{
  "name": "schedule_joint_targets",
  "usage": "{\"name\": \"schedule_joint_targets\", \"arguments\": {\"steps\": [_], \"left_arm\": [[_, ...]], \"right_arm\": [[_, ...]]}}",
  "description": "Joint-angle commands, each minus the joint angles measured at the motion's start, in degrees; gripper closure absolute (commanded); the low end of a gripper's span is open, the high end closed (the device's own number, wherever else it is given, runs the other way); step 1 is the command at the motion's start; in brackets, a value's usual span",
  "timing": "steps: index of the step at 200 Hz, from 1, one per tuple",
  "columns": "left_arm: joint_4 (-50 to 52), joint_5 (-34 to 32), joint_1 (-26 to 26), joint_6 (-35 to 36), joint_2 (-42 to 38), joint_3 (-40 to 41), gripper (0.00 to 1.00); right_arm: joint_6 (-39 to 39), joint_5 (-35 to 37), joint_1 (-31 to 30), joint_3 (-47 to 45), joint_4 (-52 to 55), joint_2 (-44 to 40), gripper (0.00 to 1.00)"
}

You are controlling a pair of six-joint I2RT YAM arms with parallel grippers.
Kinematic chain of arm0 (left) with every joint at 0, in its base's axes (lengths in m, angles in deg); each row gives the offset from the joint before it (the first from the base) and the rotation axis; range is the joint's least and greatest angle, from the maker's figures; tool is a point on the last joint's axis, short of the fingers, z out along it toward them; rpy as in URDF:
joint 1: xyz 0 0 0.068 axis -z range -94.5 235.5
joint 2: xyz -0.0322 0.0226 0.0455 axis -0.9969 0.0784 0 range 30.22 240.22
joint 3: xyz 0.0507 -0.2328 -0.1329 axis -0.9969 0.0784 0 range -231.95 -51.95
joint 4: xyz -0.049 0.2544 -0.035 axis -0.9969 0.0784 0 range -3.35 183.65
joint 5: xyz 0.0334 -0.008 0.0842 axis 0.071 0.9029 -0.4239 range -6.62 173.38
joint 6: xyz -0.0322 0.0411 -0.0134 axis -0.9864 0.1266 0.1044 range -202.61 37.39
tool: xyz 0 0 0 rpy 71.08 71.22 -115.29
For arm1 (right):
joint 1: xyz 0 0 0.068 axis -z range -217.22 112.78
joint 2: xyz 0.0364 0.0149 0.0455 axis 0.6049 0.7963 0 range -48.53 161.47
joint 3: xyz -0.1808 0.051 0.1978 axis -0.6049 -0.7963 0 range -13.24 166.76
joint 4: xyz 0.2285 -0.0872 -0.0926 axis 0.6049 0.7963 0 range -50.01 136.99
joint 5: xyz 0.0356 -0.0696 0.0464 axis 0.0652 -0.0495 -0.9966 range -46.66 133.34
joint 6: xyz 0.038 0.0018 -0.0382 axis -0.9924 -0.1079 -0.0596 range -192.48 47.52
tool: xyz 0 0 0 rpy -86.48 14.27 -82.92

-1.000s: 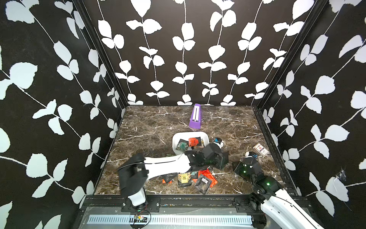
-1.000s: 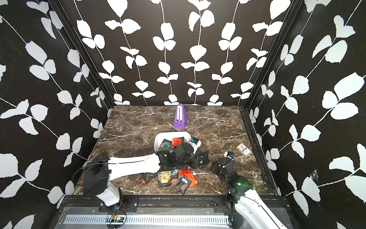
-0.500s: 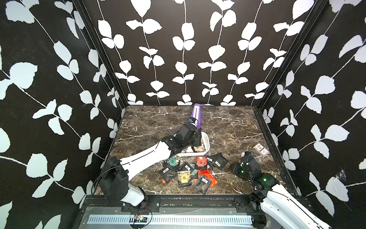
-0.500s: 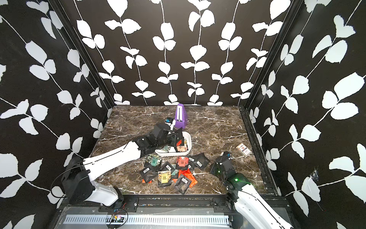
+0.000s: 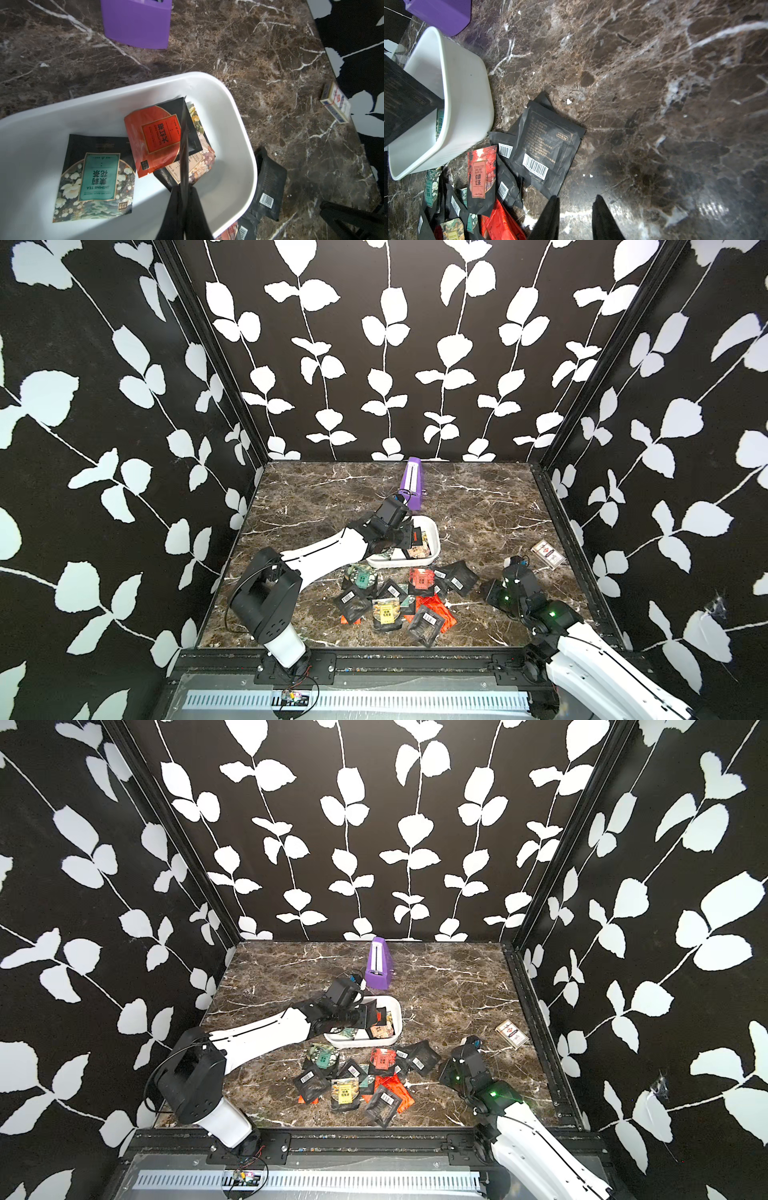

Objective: Put the tea bags into the storage box
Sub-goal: Place the tea bag in the storage box.

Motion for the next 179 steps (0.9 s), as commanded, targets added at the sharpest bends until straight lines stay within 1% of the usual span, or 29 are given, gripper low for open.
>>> {"name": "schedule_joint_targets", "arguments": {"steps": [1, 14, 21, 25, 31, 35, 41, 48, 73, 83, 94, 107, 126, 135, 144, 158, 168, 179], "left_arm": [[3.30, -2.57, -0.36, 0.62, -1.19, -0.69, 0.91], [5.46, -4.00, -0.36, 1.67, -1.56, -2.33, 0.77], [6.81, -4.61, -0.43, 2.41, -1.90, -3.30, 0.67], [7.43, -4.86, -0.42, 2.81, -2.20, -3.84, 0.61], [8.64, -5.43, -0.37, 3.38, -2.85, -4.56, 0.48], [9.43, -5.88, -0.41, 3.83, -3.39, -4.89, 0.41], [10.67, -6.82, -0.46, 4.36, -4.40, -5.54, 0.36], [12.16, -7.98, -0.42, 4.97, -5.84, -6.14, 0.34], [17.47, -13.14, -0.37, 6.69, -14.03, -6.78, 0.34], [18.31, -13.40, -0.41, 6.68, -18.43, -5.43, 0.38], [18.41, -11.96, -0.36, 6.15, -23.18, -3.05, 0.41], [20.45, -9.79, -0.36, 4.72, -27.67, -0.86, 0.49], [20.06, -3.62, 0.67, 0.67, -32.51, 3.75, 0.55], [18.80, -1.59, 2.83, -1.35, -33.75, 6.69, 0.57], [17.82, -1.67, 6.14, -3.16, -34.35, 8.76, 0.57], [17.70, -2.45, 11.45, -5.46, -32.97, 10.48, 0.58], [17.61, -1.56, 13.77, -7.03, -31.39, 11.22, 0.59], [18.18, -2.05, 16.34, -9.13, -30.20, 12.09, 0.61]], "right_arm": [[0.31, -0.08, -0.14, -0.07, -1.26, -0.67, 0.70], [0.54, -0.12, -0.12, 0.36, -0.66, -0.86, 0.70], [0.58, -0.22, -0.12, 0.62, -0.26, -1.00, 0.69], [0.66, -0.26, -0.14, 0.72, -0.16, -1.09, 0.69], [0.67, -0.32, -0.12, 0.83, 0.11, -1.28, 0.69], [0.72, -0.39, -0.12, 0.92, 0.19, -1.43, 0.69], [0.80, -0.49, -0.12, 1.15, 0.58, -1.63, 0.69], [1.00, -0.49, -0.12, 1.46, 1.01, -1.95, 0.69], [1.29, -1.05, -0.26, 2.36, 2.01, -2.95, 0.69], [1.05, -1.87, -0.41, 2.28, 1.42, -3.30, 0.69], [0.71, -2.54, -0.82, 2.05, 0.39, -3.50, 0.69], [0.03, -2.59, -1.61, 1.95, -0.45, -3.49, 0.69], [-1.35, -2.60, -3.77, 1.65, -2.98, -3.31, 0.69], [-2.22, -2.36, -5.34, 1.53, -4.39, -3.03, 0.69], [-3.12, -1.80, -7.19, 1.38, -5.45, -2.57, 0.69], [-5.03, -0.82, -10.20, 0.97, -7.37, -1.80, 0.69], [-6.55, -0.39, -12.40, 0.24, -9.42, -1.41, 0.69], [-8.35, 0.31, -14.70, -0.51, -11.37, -1.07, 0.69]]}}
